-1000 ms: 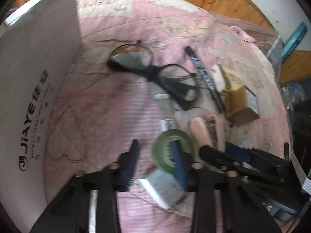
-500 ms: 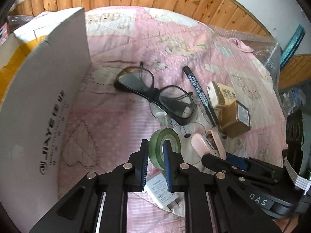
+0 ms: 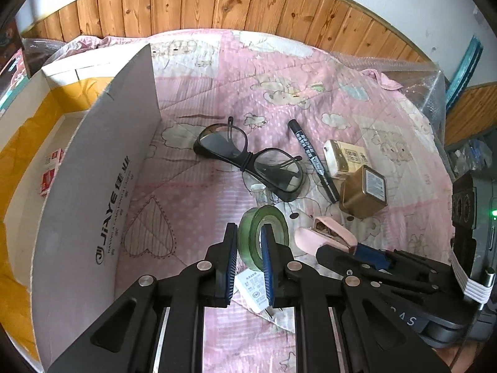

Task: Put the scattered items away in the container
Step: 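Grasp the green tape roll with the left gripper while the right gripper grasps the pink stapler, then carry the green tape roll and pink stapler over the white box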

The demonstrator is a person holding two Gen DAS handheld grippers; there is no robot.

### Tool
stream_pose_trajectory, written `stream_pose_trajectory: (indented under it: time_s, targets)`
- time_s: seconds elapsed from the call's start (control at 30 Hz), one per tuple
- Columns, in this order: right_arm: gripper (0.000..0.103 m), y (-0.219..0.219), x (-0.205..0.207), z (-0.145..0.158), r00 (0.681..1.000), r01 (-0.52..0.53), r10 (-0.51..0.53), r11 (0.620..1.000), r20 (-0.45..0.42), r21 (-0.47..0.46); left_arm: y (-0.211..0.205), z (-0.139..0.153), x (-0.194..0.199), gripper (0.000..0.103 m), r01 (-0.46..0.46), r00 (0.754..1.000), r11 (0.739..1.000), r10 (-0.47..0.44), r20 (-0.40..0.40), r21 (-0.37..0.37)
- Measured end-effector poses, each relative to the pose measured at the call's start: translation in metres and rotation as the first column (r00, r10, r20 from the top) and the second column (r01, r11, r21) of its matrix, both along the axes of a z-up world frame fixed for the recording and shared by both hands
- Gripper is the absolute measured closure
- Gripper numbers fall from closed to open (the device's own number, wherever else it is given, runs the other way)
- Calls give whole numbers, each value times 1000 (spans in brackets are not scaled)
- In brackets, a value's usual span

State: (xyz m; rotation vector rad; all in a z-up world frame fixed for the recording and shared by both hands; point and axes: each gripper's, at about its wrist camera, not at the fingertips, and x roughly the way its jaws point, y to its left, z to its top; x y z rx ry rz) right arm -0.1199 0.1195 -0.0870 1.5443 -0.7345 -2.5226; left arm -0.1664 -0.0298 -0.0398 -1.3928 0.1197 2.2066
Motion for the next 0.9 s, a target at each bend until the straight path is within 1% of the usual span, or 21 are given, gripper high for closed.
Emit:
stream_pose_trajectory:
  time_s: [0.4, 0.57, 0.9]
  targets:
    - [66, -10, 12, 17, 999, -22, 22, 1000, -41, 1, -13, 29, 17, 87, -10, 999, 1000, 11, -39, 17]
    - [66, -20, 19, 25, 997, -43, 44, 999, -60, 15, -20, 43, 26, 87, -13, 998, 1000, 14, -60, 22]
    - [66, -32, 37, 42, 992, -71, 77, 995, -99, 66, -44, 60, 47, 87, -31, 996, 999, 33, -78, 30]
